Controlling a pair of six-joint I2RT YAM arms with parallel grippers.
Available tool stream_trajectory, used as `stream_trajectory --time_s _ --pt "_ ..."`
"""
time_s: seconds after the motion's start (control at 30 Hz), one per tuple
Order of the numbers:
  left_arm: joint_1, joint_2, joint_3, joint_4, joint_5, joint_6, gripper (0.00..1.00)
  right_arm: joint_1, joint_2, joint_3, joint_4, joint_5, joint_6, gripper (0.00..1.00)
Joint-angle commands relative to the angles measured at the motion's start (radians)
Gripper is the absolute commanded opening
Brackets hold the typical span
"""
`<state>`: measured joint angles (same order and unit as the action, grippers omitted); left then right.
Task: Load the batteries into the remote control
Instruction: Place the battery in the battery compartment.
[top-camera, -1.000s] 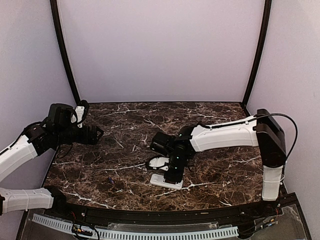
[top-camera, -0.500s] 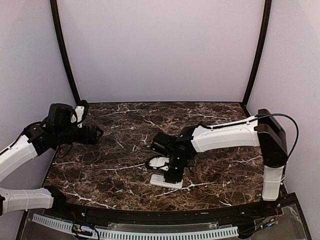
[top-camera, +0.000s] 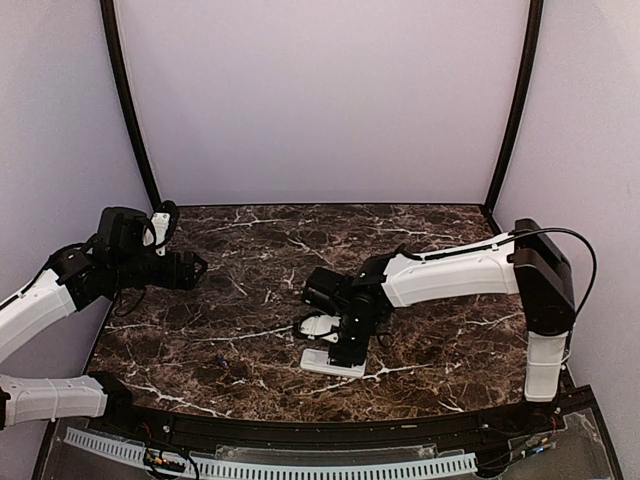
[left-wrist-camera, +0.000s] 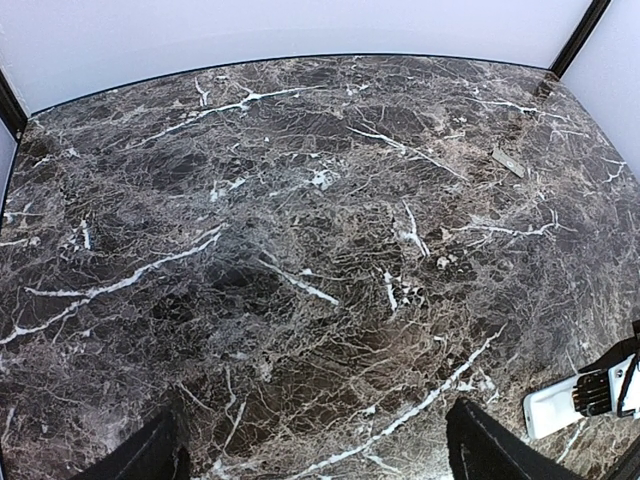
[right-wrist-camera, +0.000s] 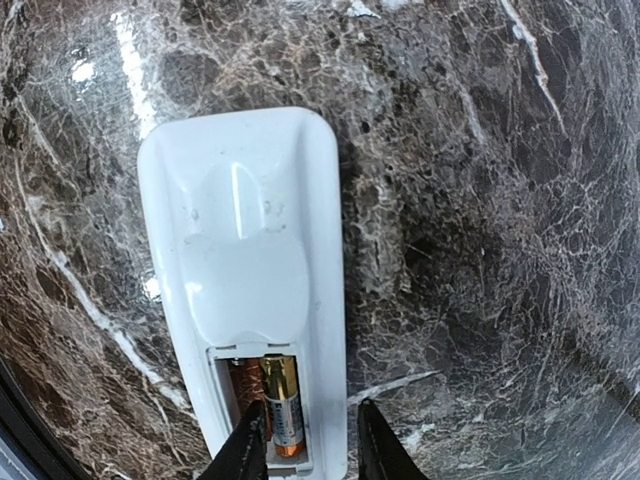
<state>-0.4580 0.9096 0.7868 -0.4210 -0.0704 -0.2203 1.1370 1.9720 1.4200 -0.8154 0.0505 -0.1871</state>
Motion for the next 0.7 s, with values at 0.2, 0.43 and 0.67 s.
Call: stream_trajectory --time_s 0.2,0.43,0.67 --pt "0.005 -0.007 0.008 0.002 0.002 0.004 0.88 0.006 0.062 0.049 -0.003 -0.024 -0.016 0.31" --pt "0.005 -0.019 0.005 -0.003 -0.006 0.007 0.88 0.003 0.072 0.055 -0.003 -0.035 -0.017 0.22" --pt "0.005 -0.019 0.002 0.001 -0.008 0.007 0.88 0.004 0.052 0.038 -0.012 -0.028 -0.009 0.22"
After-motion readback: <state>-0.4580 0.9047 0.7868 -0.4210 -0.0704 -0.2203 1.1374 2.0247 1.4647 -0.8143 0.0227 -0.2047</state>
